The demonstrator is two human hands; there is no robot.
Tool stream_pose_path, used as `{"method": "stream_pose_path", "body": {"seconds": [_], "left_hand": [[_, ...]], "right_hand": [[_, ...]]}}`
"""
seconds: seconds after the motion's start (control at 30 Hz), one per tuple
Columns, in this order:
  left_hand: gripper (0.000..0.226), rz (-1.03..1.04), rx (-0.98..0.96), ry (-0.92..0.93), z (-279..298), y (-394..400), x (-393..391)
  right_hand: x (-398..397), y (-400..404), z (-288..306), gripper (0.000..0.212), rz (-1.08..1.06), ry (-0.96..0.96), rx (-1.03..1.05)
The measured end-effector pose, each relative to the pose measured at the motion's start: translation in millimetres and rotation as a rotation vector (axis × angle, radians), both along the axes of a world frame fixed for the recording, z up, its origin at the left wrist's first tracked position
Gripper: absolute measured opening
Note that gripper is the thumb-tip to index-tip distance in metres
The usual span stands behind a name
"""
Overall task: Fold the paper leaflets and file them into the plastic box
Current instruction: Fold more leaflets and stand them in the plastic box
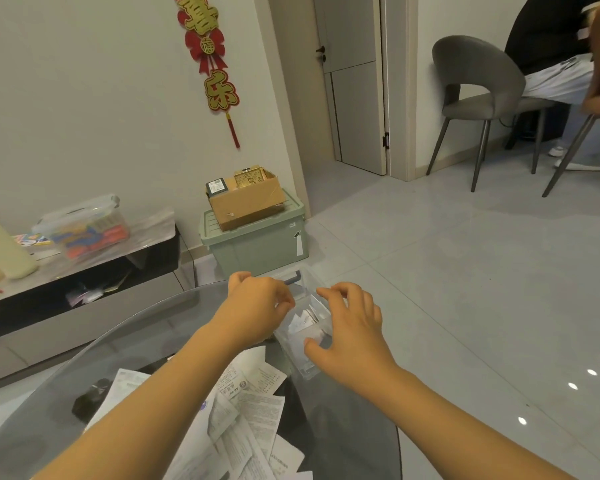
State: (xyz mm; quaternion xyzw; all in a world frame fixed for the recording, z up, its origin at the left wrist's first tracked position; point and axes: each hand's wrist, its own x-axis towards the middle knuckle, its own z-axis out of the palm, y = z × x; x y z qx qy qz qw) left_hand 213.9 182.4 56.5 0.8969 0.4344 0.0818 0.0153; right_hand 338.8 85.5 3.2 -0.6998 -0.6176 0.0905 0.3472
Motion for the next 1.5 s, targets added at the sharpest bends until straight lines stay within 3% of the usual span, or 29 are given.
{"method": "stream_pose_path", "body": {"seconds": [0.17,0.37,0.57,0.63,0.73,0.83,0.93,1.13,1.23,1.37,1.5], "left_hand": [[0.016,0.082,0.022,-0.249,-2.7,-39.5,-26.8],[0.012,0.191,-0.083,-0.428,-20.6,-92.9,-72.0],[0.015,0.328,-0.128,-0.45,-49.0,-139.6,-114.8],[0.013,0.413,-0.142,-0.363,-53.8,-142.3,-124.3],[0.037,0.501,-0.15,-0.137,-60.4,-142.1,-143.1],[0.046,0.554,-0.164,0.086,-67.5,-141.7,-157.8],[0.049,0.593,-0.194,0.186,-74.4,-142.9,-165.3],[0.049,0.524,-0.34,-0.103,-77.1,-144.5,-182.0],[0.051,0.506,-0.351,-0.192,-80.7,-142.3,-193.1],[0.05,0.474,-0.33,-0.29,-82.9,-145.9,-201.6],[0.039,0.445,-0.223,-0.321,-82.4,-151.1,-207.3]], "right_hand": [[-17.2,-11.8,9.8,0.057,0.039,0.007,0.053],[-51.8,-28.6,14.8,0.048,0.131,-0.01,0.079],[-88.3,-39.3,-2.0,0.043,0.299,-0.121,0.045],[-94.6,-39.6,-5.5,0.042,0.33,-0.134,0.022],[-108.5,-39.2,-12.4,0.041,0.373,-0.168,-0.036],[-120.0,-36.2,-18.8,0.041,0.416,-0.216,-0.091],[-125.5,-33.0,-23.9,0.04,0.469,-0.249,-0.118],[-142.3,-33.8,-28.2,0.026,0.676,-0.305,-0.054],[-155.6,-40.8,-31.8,0.037,0.775,-0.275,-0.07],[-162.9,-45.7,-39.5,0.062,0.79,-0.397,-0.211],[-160.3,-44.9,-36.7,0.053,0.717,-0.483,-0.199]]}}
